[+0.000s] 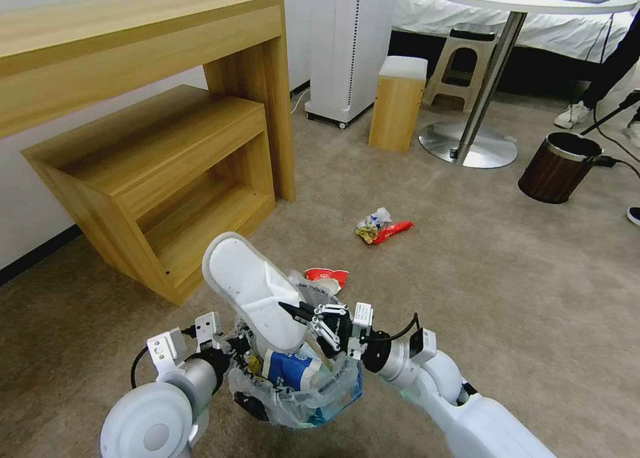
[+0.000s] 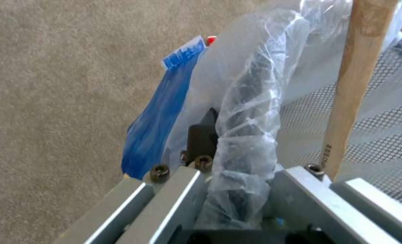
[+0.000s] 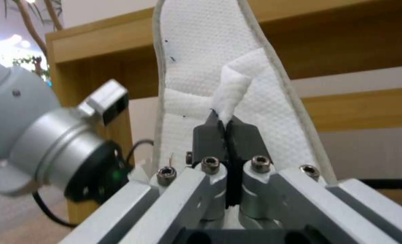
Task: Pick up the trash bin and place the garbage on the floor into it.
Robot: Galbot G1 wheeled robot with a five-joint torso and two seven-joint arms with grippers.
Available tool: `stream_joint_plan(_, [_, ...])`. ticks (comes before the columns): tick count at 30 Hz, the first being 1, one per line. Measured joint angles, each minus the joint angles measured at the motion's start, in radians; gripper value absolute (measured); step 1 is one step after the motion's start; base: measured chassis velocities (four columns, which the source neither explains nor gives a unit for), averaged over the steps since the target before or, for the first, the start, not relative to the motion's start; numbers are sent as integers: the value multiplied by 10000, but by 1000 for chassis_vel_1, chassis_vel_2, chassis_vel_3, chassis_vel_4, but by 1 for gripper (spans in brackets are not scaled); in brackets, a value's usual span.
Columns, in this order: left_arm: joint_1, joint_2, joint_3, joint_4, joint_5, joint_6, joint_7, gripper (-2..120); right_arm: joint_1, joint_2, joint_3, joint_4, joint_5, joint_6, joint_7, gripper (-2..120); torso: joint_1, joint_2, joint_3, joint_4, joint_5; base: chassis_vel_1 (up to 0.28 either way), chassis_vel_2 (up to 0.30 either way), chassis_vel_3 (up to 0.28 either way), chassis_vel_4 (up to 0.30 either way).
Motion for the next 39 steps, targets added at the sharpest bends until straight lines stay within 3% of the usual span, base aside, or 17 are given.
stream_joint_plan(39, [279, 79, -416, -1005, -823, 103, -92, 1, -72, -200, 298, -685, -537, 324, -35, 0, 0, 0, 0, 0, 0, 0, 0, 0, 0])
